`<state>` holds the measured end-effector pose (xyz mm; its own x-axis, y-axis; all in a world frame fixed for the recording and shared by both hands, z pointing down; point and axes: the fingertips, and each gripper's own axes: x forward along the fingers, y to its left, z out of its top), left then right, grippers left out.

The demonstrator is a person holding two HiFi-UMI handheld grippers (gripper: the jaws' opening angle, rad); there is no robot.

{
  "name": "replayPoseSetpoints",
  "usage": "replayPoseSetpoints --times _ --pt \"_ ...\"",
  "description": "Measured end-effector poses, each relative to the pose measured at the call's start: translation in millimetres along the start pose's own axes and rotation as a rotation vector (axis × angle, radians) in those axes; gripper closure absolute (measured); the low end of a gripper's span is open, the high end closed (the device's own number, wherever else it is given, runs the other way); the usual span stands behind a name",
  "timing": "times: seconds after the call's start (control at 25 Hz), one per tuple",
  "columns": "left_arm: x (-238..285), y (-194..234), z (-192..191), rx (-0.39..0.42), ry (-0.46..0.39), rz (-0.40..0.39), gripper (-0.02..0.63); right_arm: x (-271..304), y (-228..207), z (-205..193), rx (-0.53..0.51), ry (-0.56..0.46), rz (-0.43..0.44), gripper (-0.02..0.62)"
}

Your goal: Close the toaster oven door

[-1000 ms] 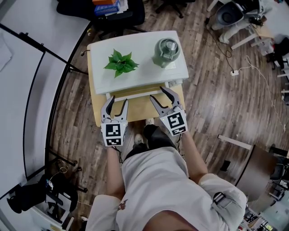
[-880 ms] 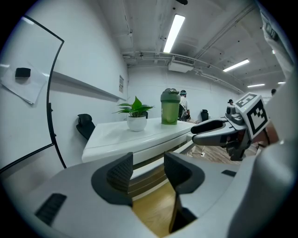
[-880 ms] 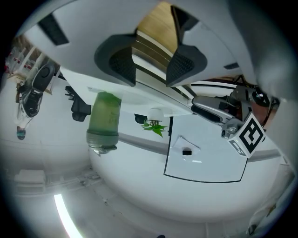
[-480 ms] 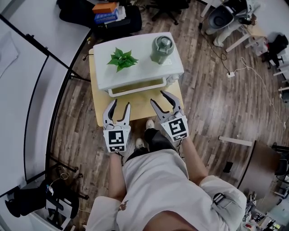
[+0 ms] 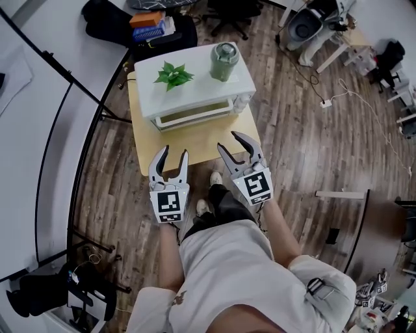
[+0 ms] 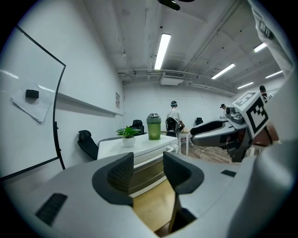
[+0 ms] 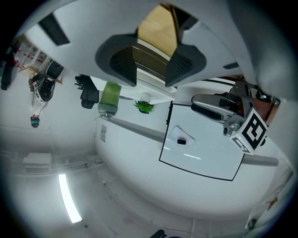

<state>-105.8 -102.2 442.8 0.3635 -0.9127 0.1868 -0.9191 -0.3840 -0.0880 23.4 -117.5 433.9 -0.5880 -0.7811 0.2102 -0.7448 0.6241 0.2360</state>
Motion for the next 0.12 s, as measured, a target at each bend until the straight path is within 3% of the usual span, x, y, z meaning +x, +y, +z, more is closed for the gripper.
replayPoseSetpoints --times 0.12 --pt "-12.7 -3.4 3.3 0.000 -0.011 0.000 0.413 -10.7 9.5 3.6 -0.003 -0.002 0.000 0.400"
